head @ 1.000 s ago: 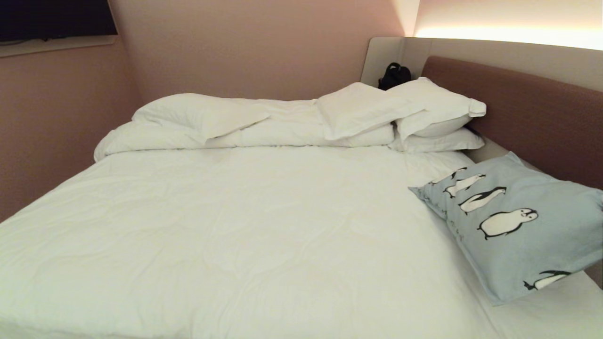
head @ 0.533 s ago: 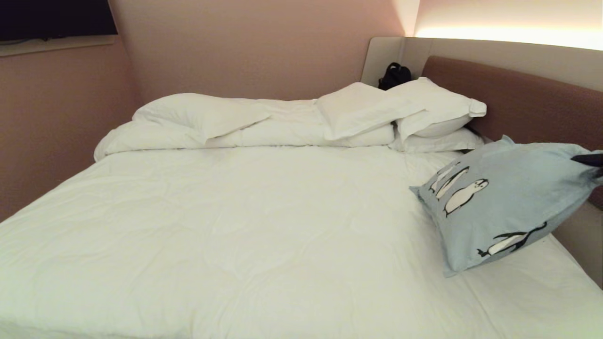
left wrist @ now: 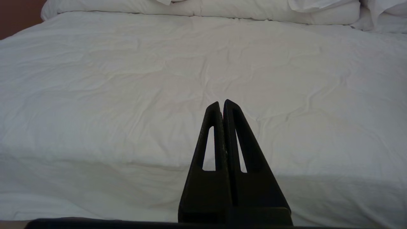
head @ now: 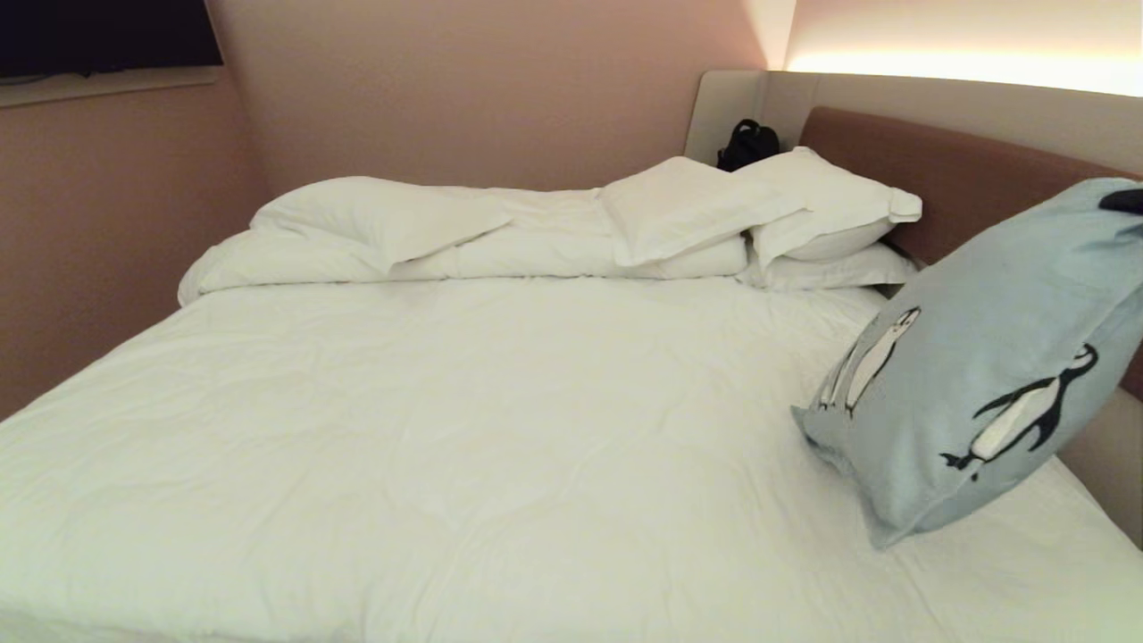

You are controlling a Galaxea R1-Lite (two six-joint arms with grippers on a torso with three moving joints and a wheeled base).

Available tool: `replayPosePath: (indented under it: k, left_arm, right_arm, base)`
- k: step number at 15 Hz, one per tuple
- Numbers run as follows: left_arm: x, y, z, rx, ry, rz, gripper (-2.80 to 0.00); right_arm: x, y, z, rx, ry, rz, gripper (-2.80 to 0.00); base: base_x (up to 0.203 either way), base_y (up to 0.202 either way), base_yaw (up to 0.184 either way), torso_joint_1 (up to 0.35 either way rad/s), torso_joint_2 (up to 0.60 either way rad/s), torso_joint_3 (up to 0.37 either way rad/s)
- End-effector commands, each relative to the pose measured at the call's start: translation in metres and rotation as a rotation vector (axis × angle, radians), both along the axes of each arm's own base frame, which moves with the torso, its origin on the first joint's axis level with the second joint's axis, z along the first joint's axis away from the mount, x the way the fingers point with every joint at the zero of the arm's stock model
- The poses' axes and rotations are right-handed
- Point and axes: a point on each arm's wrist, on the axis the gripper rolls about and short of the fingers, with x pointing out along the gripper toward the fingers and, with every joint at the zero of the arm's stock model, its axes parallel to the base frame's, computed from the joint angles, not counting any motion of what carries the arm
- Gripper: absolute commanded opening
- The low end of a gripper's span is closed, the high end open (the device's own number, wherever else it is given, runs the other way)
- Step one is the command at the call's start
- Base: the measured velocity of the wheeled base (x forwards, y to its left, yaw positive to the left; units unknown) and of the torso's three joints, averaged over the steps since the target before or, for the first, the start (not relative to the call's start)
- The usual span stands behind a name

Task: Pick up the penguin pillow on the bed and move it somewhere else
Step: Pick up the pillow, then move to the foot of the bed

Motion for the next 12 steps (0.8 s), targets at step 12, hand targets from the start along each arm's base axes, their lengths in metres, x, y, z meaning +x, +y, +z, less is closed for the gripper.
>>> replayPosePath:
  k: [12]
  left_arm:
    - [0.0, 0.0, 0.0, -0.001, -0.001, 0.0, -2.8]
  right_arm:
    - [-0.038, 0.044, 0.065, -0.063, -0.174, 0.117, -2.8]
  base:
    - [0.0, 0.0, 0.0, 0.0, 0.0, 0.0]
